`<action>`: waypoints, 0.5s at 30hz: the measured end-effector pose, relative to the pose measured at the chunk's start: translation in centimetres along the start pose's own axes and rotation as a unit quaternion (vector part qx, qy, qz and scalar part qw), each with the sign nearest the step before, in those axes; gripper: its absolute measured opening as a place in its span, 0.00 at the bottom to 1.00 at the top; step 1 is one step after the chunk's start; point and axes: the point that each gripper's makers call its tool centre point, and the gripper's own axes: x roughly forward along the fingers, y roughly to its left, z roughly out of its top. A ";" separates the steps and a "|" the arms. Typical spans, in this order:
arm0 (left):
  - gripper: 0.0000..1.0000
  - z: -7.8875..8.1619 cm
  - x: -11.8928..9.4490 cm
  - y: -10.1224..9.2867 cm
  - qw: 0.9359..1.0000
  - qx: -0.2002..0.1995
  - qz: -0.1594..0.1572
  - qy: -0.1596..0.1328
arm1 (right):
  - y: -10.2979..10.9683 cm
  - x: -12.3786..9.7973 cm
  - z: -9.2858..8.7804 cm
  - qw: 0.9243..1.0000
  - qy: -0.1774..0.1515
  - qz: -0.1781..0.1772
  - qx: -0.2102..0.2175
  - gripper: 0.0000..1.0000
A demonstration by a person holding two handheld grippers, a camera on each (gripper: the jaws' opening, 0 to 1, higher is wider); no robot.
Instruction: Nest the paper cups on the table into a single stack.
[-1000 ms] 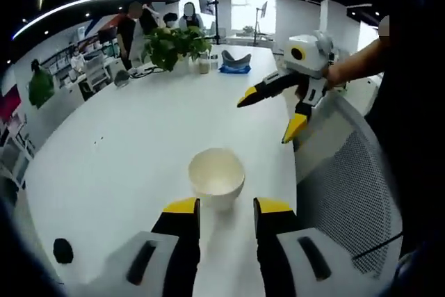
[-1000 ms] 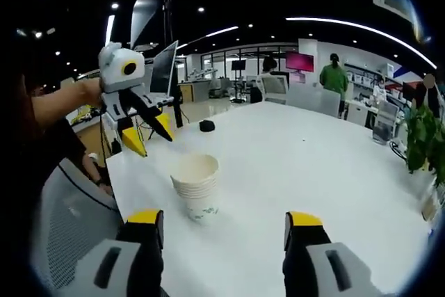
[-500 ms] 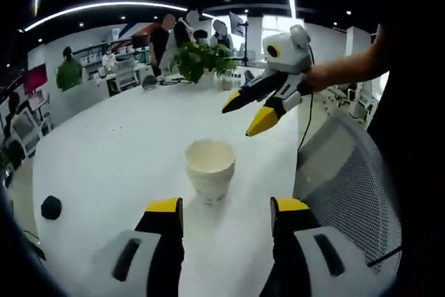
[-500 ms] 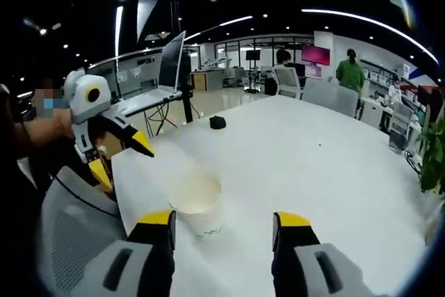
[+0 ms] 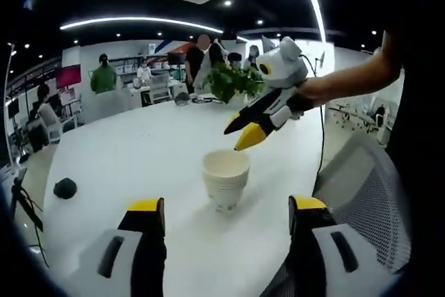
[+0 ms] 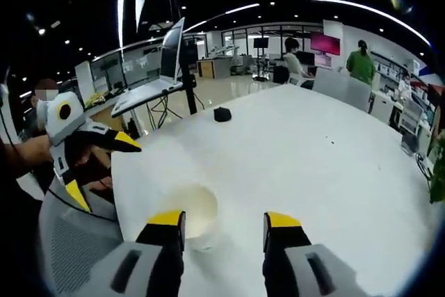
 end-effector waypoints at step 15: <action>0.79 -0.1 0.8 -0.5 0.999 -0.027 0.014 -0.028 | 0.0 2.8 -1.1 0.997 0.068 0.031 -0.013 0.30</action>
